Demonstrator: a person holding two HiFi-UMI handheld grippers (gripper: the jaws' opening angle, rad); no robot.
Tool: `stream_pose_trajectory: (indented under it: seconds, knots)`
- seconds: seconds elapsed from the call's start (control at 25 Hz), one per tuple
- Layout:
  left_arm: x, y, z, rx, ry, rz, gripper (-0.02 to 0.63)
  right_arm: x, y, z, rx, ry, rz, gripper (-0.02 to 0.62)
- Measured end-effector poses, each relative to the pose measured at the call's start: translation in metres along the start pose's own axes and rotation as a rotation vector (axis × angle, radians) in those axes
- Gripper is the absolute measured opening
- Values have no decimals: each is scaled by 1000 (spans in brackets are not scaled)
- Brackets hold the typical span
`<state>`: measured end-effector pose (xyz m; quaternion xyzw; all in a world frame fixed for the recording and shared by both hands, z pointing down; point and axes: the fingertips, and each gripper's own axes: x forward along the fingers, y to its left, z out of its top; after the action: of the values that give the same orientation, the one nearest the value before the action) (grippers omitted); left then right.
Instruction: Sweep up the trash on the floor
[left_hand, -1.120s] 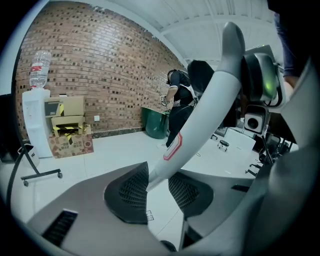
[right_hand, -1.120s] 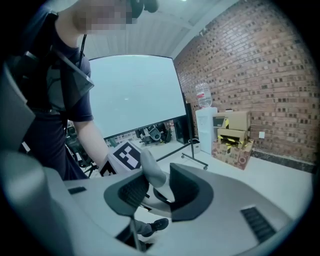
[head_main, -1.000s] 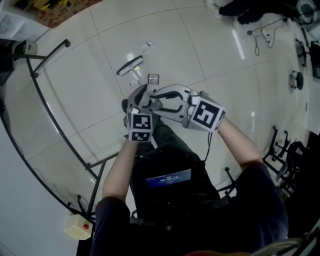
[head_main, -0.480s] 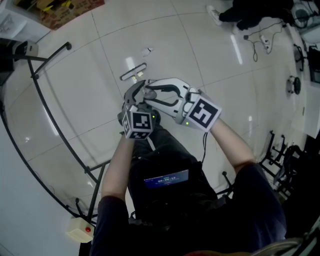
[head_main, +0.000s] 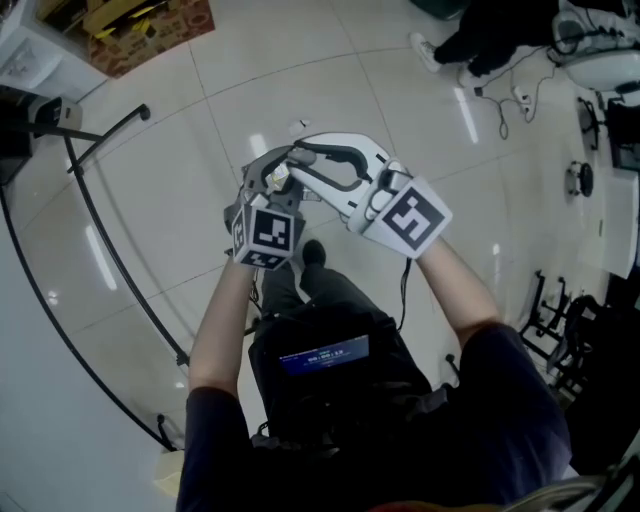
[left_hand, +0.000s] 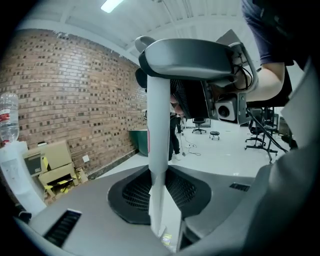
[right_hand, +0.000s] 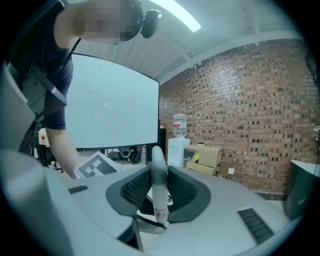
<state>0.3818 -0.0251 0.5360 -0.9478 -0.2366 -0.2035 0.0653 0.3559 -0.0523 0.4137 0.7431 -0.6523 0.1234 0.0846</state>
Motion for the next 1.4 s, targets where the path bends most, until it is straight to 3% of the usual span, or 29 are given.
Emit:
stream_pose_trajectory:
  seconds: [0.36,0.76,1.0,1.4]
  knots:
    - [7,31,61,116,-60,-146,81,5,-37,58,-47,-4,-122,114]
    - [72,35,113,299,-100,-243,83,-26,-94,70,-153,8,-300,112]
    - [129,36,106,325,-32,-236,83,-31,-135,38,-151,8,-330,112]
    - [214,6,28,286,171,-187,83,-43,-179,-72,-91,85,-313,112]
